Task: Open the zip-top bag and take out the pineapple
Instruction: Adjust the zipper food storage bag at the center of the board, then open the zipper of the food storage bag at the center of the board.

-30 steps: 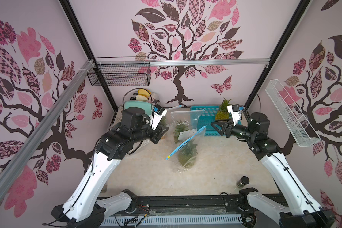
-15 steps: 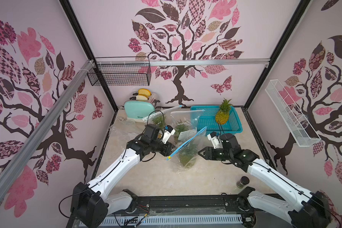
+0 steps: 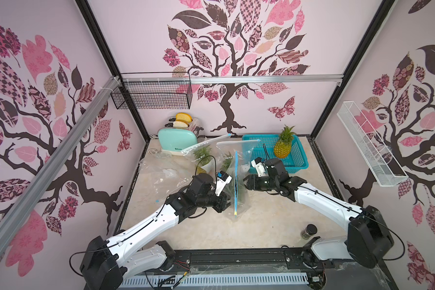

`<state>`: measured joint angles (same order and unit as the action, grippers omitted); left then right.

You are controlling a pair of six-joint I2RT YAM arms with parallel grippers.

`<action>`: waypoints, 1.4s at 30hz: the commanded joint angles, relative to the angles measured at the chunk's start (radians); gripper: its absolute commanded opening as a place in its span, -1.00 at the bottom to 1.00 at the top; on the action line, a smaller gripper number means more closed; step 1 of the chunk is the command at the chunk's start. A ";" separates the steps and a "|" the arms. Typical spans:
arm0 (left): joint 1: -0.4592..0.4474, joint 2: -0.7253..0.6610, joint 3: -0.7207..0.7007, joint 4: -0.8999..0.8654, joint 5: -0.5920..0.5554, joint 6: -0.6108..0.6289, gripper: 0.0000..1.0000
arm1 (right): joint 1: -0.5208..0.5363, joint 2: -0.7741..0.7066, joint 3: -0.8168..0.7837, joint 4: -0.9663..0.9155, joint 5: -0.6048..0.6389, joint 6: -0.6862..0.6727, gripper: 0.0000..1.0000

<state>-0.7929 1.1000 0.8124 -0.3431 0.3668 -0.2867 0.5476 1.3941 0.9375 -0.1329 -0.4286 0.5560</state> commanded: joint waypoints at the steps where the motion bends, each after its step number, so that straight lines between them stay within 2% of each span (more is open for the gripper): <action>1: -0.020 -0.017 0.018 0.008 -0.093 -0.019 -0.36 | 0.006 0.008 0.089 -0.046 -0.002 -0.063 0.13; 7: -0.016 -0.053 0.064 -0.089 -0.237 0.043 -0.21 | 0.006 -0.103 0.060 -0.162 0.107 -0.126 0.25; 13: -0.009 -0.125 0.082 -0.129 -0.304 0.067 -0.11 | 0.006 -0.211 0.071 -0.254 0.110 -0.208 0.43; 16: -0.008 -0.168 0.065 -0.097 -0.291 0.078 -0.01 | 0.003 -0.227 0.083 -0.277 0.065 -0.230 0.51; 20: -0.002 -0.166 0.043 -0.037 -0.237 0.122 0.04 | 0.000 -0.209 0.081 -0.242 -0.063 -0.236 0.59; 25: 0.041 -0.112 0.017 0.083 -0.134 0.118 0.08 | 0.001 -0.177 0.057 -0.144 -0.148 -0.213 0.62; 31: 0.088 -0.015 -0.038 0.238 -0.068 0.100 0.08 | 0.000 -0.126 0.043 -0.040 -0.222 -0.184 0.60; 34: 0.092 0.036 -0.056 0.299 -0.058 0.097 -0.05 | 0.000 -0.091 0.038 -0.024 -0.238 -0.180 0.51; 37: 0.093 0.064 -0.058 0.328 -0.044 0.093 -0.44 | 0.000 -0.063 0.026 -0.008 -0.249 -0.173 0.28; 40: 0.095 0.059 -0.061 0.332 -0.045 0.093 -0.80 | 0.000 -0.048 0.014 0.012 -0.257 -0.164 -0.05; 42: 0.096 0.040 -0.062 0.319 -0.050 0.097 -1.00 | -0.002 -0.046 0.008 0.018 -0.256 -0.161 -0.37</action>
<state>-0.6926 1.1534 0.7589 -0.0540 0.2909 -0.1886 0.5411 1.3346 0.9539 -0.1314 -0.6556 0.3870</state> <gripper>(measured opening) 0.045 0.364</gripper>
